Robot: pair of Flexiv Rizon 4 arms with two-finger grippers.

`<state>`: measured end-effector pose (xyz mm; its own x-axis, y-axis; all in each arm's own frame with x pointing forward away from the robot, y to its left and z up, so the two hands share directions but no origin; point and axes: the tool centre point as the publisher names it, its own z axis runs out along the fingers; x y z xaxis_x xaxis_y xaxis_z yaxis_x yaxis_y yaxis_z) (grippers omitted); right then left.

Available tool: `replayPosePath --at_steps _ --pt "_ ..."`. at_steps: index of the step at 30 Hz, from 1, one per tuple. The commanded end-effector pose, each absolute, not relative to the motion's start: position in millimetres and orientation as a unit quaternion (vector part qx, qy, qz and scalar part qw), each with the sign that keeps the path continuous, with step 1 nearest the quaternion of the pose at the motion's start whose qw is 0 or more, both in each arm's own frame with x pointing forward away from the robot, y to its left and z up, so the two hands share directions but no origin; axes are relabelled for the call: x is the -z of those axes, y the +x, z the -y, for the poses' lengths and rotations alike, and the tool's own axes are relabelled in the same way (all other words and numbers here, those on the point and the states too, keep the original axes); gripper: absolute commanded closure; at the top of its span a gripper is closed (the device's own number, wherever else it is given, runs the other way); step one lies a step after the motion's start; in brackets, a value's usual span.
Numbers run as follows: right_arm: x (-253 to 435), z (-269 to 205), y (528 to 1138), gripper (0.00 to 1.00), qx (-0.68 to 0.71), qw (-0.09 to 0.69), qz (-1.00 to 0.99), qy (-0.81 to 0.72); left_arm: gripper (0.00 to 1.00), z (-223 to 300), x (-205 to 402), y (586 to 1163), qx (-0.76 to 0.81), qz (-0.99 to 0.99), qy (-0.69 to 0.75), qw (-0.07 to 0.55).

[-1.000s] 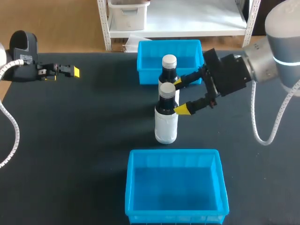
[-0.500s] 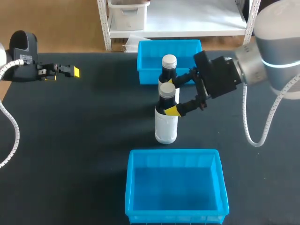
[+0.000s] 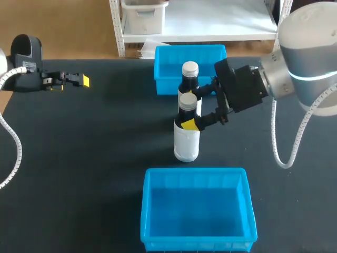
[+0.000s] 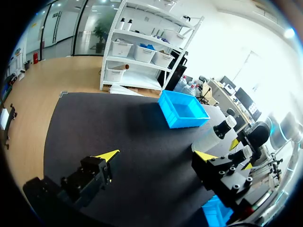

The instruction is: Pick up the bottle, and place it in the far bin if it is heavy, or in the near bin if it is light.

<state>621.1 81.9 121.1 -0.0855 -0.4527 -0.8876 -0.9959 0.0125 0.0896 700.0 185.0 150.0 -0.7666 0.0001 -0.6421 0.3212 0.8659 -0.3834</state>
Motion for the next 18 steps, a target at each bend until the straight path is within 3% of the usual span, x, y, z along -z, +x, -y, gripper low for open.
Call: replayPosePath --at_steps 1,3,7,11,14,18 --pt "-120.8 -81.2 619.8 0.19 -0.393 0.346 -0.623 -0.581 0.00 -185.0 -150.0 700.0 0.243 -0.908 0.088 0.330" --pt "-120.5 -80.8 619.6 0.29 -0.394 0.345 -0.623 -0.581 0.00 -185.0 -150.0 700.0 0.243 -0.908 0.088 0.330" --pt "-119.7 -80.5 619.3 0.25 -0.395 0.344 -0.622 -0.581 0.00 -185.0 -150.0 700.0 0.243 -0.908 0.088 0.330" --pt "-119.2 -80.8 619.2 0.28 -0.397 0.344 -0.621 -0.581 0.00 -185.0 -150.0 700.0 0.243 -0.908 0.088 0.330" --pt "-118.8 -81.2 619.0 0.50 -0.398 0.344 -0.620 -0.582 0.00 -185.0 -150.0 700.0 0.243 -0.908 0.088 0.330" --pt "-118.8 -81.4 618.9 0.53 -0.398 0.344 -0.619 -0.583 0.00 -185.0 -150.0 700.0 0.243 -0.908 0.088 0.330"
